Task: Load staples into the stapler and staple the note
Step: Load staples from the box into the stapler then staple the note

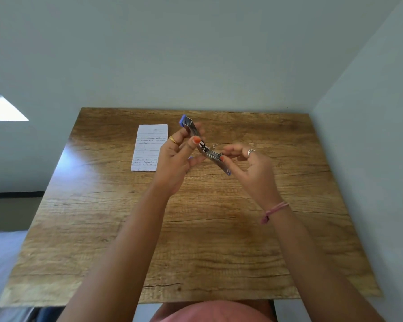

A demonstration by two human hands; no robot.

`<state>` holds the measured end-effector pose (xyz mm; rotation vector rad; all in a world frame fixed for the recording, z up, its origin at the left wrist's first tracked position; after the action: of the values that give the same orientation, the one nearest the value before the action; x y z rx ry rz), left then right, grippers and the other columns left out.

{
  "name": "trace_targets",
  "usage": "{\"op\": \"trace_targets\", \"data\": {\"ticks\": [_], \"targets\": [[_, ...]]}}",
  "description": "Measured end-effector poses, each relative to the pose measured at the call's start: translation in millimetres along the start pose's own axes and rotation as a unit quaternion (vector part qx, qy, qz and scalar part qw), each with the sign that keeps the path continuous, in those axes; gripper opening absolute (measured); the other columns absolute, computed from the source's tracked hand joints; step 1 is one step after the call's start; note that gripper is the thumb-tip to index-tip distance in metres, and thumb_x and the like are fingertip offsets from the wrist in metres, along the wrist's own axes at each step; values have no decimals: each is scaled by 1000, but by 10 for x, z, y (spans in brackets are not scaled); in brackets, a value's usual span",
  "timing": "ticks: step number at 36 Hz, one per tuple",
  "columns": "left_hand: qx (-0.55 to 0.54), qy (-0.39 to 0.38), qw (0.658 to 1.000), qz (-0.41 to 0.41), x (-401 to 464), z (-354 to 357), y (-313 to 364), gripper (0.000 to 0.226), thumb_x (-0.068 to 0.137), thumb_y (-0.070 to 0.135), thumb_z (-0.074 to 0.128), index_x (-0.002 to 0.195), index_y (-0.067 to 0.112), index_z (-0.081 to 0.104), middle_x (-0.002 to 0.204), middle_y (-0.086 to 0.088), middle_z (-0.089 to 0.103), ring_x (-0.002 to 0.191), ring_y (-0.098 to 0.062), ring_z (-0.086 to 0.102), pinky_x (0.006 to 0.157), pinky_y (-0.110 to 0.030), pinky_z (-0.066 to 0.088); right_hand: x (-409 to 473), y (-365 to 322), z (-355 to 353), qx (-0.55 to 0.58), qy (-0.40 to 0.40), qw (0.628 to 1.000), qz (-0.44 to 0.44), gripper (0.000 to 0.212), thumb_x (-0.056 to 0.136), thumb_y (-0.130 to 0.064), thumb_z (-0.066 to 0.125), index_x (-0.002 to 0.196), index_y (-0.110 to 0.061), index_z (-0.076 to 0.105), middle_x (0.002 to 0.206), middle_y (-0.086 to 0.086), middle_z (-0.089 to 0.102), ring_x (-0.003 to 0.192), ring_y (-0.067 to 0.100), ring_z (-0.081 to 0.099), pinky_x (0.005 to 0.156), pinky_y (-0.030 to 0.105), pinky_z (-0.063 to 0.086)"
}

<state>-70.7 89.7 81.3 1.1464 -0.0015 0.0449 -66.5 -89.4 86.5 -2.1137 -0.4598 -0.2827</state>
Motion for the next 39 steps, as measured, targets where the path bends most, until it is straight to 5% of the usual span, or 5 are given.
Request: {"op": "trace_targets", "data": {"ticks": [12,22,32,36,39], "targets": [[-2,1,1000,16,-171,30,49,30,86,19,59,117,16,60,98,12,70,95,-5,64,78,-33,56,-105,-128,-77,-20,6,1000,-24,20,86,-15,73,105,-12,72,97,-5,73,87,8,70,78,25,59],[7,8,1000,12,-275,42,56,34,86,18,59,120,15,58,99,11,72,97,-6,65,81,-34,56,-153,-154,-128,-9,-23,1000,5,23,85,-17,73,107,-10,72,98,-4,74,85,3,71,74,23,59],[12,11,1000,13,-359,95,60,36,85,18,58,121,15,57,98,12,72,94,-4,65,88,-40,56,-234,-237,-136,-83,3,994,-68,18,87,-10,71,104,-6,73,96,2,76,83,11,72,73,28,60],[-1,14,1000,13,-379,95,33,29,93,6,53,120,13,57,95,10,72,95,-6,66,82,-36,57,-246,-175,-125,-32,-14,999,6,20,88,-13,70,107,-12,71,95,-2,75,79,-5,67,73,15,56],[-6,9,1000,14,-393,92,20,28,93,7,53,119,14,58,97,10,72,94,-7,67,80,-34,57,-240,-121,-148,57,-37,994,83,19,86,-13,72,102,-23,70,92,-9,73,80,-2,68,72,16,55]]}}
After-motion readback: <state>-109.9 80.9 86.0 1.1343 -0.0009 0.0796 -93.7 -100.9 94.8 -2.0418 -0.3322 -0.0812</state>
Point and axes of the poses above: each hand's wrist, its own x-axis towards the middle knuckle, its own z-axis out of the palm, y = z × x, the point moved 3 cm from there along x, towards the middle knuckle
